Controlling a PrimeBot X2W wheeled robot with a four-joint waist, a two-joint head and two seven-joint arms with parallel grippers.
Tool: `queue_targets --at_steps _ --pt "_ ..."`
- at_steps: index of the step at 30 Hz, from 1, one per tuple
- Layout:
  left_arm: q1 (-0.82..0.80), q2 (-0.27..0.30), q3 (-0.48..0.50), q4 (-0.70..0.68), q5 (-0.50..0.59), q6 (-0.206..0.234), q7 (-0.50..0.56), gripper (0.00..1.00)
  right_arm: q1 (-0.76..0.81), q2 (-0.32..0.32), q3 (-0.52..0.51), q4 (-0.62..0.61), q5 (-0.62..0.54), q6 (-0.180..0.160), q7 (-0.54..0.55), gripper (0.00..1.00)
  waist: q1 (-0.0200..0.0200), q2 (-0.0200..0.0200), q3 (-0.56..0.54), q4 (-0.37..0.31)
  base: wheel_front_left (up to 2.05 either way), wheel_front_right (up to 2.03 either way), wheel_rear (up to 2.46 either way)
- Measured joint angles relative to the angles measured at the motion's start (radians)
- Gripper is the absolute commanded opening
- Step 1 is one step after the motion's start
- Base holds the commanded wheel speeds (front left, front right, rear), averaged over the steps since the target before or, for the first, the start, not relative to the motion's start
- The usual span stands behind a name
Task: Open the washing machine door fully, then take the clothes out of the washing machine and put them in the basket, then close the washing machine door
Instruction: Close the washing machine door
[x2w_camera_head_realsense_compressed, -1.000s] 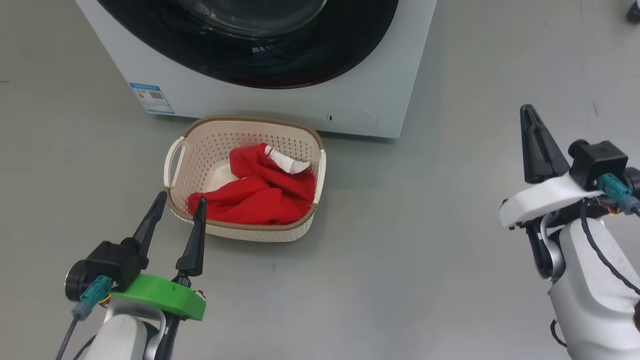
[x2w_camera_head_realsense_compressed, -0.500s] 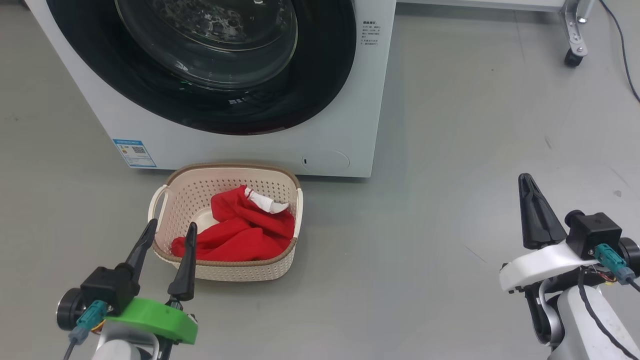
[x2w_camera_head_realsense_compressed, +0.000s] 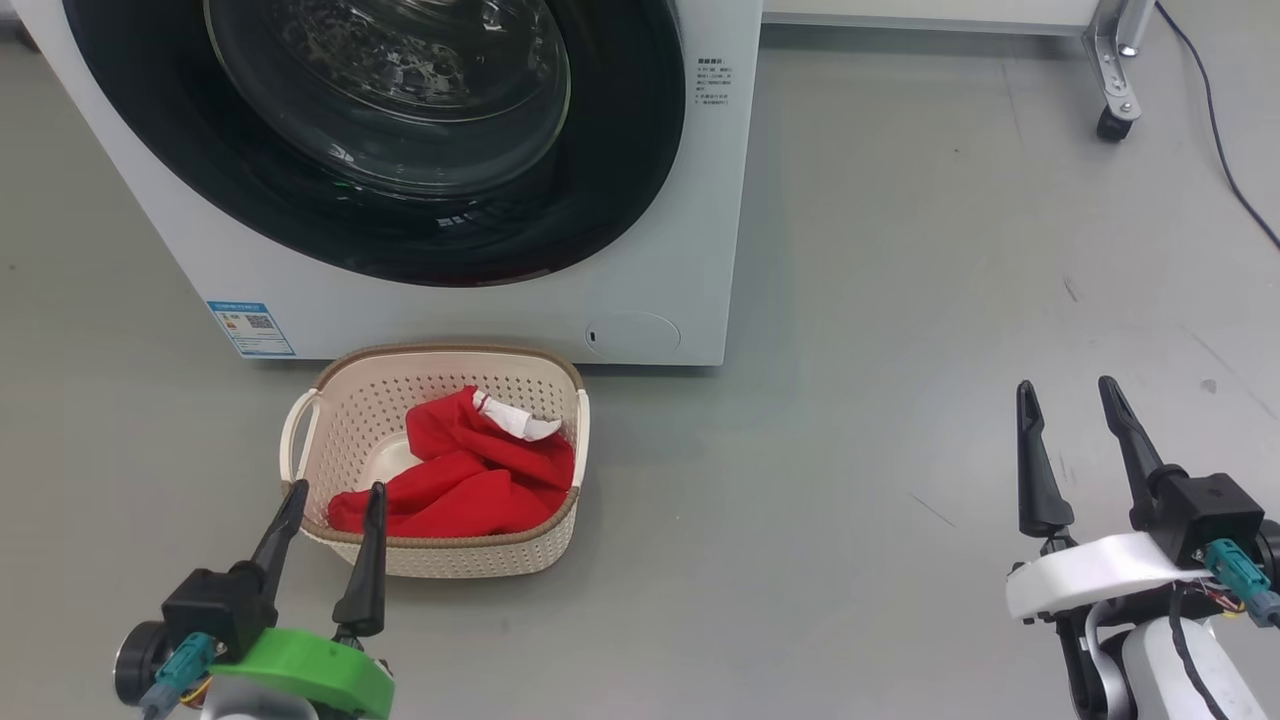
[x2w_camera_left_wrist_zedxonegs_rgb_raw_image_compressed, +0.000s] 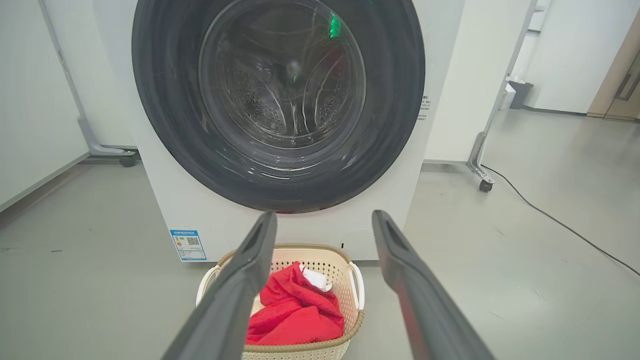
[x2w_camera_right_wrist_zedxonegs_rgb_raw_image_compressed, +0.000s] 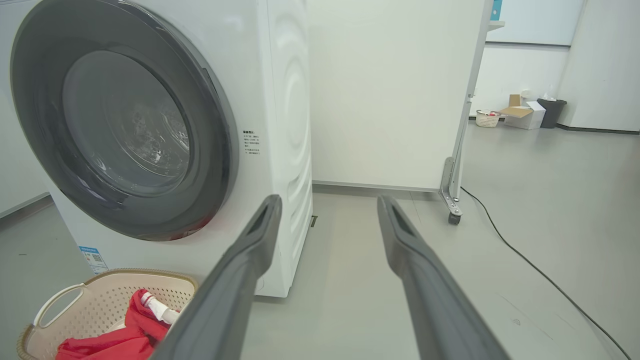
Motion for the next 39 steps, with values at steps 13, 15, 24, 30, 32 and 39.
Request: queue_targets --at_steps 13,15,24,30,32,39 --pt "0.008 0.0 -0.006 0.008 0.009 0.0 0.0 1.0 0.056 0.007 -0.013 -0.057 -0.008 -0.007 0.0 1.0 0.0 0.0 0.006 -0.002 0.0 0.0 0.0" --pt "0.008 0.0 -0.005 0.008 0.009 0.0 0.0 1.0 0.058 0.009 -0.013 -0.061 -0.009 -0.007 0.0 1.0 0.0 0.0 0.006 -0.002 0.0 0.0 0.0" --pt "0.008 0.0 -0.002 -0.001 0.009 0.0 0.0 1.0 0.076 0.017 -0.013 -0.078 -0.01 -0.007 0.0 1.0 0.0 0.0 0.003 0.0 0.0 0.0 0.0" --pt "0.008 0.0 -0.003 -0.003 0.009 0.0 0.0 1.0 0.092 0.019 -0.016 -0.087 -0.011 -0.007 0.0 1.0 0.0001 0.0 0.002 -0.001 0.0 0.0 0.0" --pt "0.008 0.0 -0.004 -0.004 0.009 0.0 0.0 1.0 0.093 0.02 -0.018 -0.09 -0.011 -0.007 0.0 1.0 0.0 0.0 0.003 -0.001 0.0 0.0 0.0" --pt "0.008 0.0 -0.003 -0.015 0.009 0.0 0.0 1.0 0.095 0.022 -0.023 -0.098 -0.011 -0.007 0.0 1.0 0.0 0.0 0.004 -0.001 0.0 0.0 0.0"
